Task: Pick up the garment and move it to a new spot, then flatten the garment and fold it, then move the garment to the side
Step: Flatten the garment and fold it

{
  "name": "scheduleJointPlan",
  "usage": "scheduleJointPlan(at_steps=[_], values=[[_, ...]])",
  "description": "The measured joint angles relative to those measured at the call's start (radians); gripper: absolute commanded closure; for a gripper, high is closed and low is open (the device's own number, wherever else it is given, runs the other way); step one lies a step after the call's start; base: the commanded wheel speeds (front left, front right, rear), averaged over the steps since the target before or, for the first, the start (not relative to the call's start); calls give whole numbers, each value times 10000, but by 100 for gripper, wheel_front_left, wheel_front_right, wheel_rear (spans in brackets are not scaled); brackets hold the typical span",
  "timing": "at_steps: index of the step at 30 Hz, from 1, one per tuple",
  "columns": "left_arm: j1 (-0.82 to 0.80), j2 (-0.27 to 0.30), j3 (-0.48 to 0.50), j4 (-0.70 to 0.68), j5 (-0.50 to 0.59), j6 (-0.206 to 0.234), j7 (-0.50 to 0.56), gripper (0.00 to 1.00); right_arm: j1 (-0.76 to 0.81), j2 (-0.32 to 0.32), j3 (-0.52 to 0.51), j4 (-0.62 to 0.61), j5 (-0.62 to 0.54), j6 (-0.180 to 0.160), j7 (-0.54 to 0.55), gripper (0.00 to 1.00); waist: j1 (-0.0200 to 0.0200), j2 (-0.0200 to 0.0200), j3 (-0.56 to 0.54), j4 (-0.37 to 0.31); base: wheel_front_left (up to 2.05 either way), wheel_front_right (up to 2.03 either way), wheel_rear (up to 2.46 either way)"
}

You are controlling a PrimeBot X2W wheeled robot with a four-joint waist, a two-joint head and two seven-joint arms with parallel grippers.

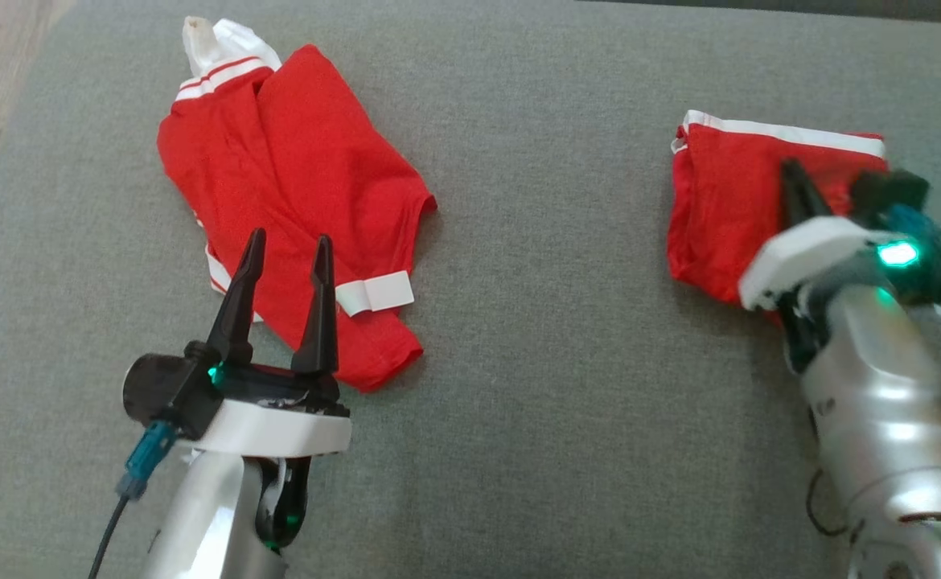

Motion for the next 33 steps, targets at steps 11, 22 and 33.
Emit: scheduleJointPlan(at_steps=[11,22,33], values=[[8,-4,-10,17,-102,6,0,0,730,4,4084,-19,2483,0,-12,100,0,0,-367,-102,0,0,0],[211,-6,368,-58,8,8,0,0,797,10,4429,-360,2871,0,-13,100,0,0,-975,-693,0,0,0],[1050,-4,917,-316,25,117,0,0,2585,10,2343,-3990,1453,0,-27,100,-1,1,-1871,-1826,0,0,0]])
